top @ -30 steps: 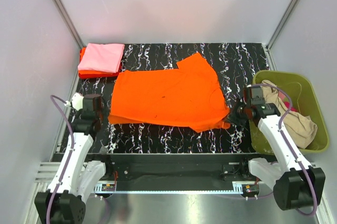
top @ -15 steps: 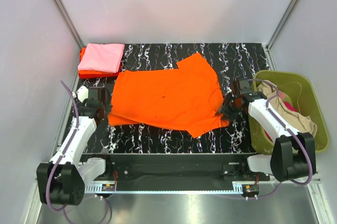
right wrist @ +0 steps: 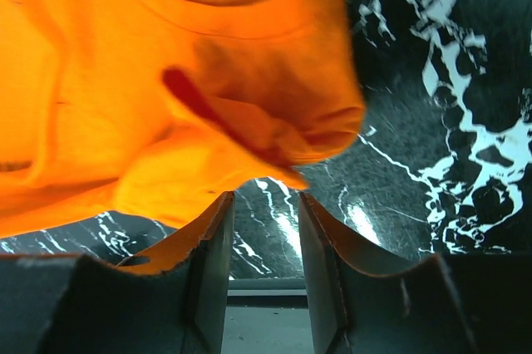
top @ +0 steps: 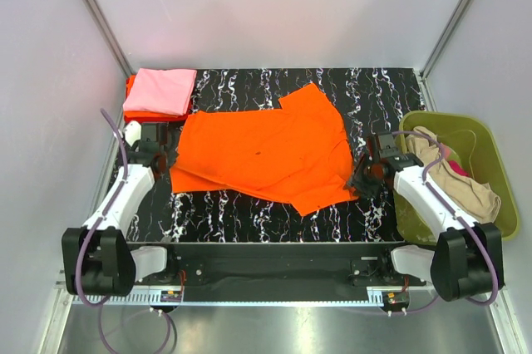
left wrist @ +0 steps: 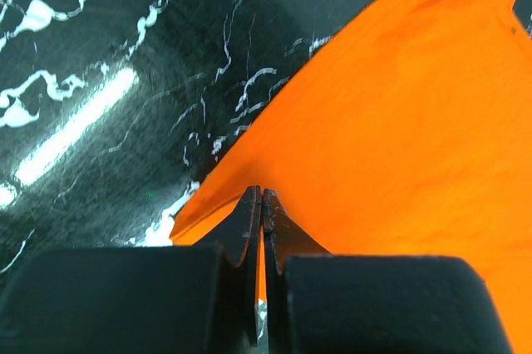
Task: Fold and stack the t-shirts
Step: Flatten the tshirt out
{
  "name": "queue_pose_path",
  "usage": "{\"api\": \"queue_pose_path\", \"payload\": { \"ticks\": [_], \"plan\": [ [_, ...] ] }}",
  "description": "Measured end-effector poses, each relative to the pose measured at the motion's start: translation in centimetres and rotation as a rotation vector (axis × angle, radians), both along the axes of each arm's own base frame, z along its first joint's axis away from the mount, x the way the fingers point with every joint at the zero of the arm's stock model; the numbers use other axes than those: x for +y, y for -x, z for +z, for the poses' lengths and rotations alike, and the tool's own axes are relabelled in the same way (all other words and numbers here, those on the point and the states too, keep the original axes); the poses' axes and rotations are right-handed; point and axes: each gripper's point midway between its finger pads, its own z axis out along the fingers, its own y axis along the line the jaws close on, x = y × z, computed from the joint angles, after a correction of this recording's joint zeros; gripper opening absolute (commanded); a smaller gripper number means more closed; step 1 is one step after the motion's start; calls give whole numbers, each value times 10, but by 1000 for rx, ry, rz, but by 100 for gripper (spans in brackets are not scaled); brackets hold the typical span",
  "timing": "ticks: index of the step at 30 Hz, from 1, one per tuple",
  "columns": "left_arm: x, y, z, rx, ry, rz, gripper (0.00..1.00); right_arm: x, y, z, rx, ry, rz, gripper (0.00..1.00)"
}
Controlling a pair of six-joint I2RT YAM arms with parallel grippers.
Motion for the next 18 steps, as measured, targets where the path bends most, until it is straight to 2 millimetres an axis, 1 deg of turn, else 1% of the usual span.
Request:
{"api": "queue_pose_path", "payload": {
  "ticks": [4, 5, 9, 13, 18],
  "plan": [
    [6, -7, 0, 7, -3, 17, 0, 0, 8, -13, 35, -7, -32, 42],
    [7, -8, 0, 9, -3, 18, 0, 0, 8, -14, 38, -8, -37, 40],
    [8, -10, -2, 15, -3, 20, 0, 1, 1, -16, 11, -16, -41, 36],
    [7, -10, -3, 22, -4, 19, 0, 3, -5, -21, 1, -21, -34, 35],
    [7, -10, -4, 24, -4, 19, 0, 3, 3, -32, 21, -24, -31, 37]
  ]
}}
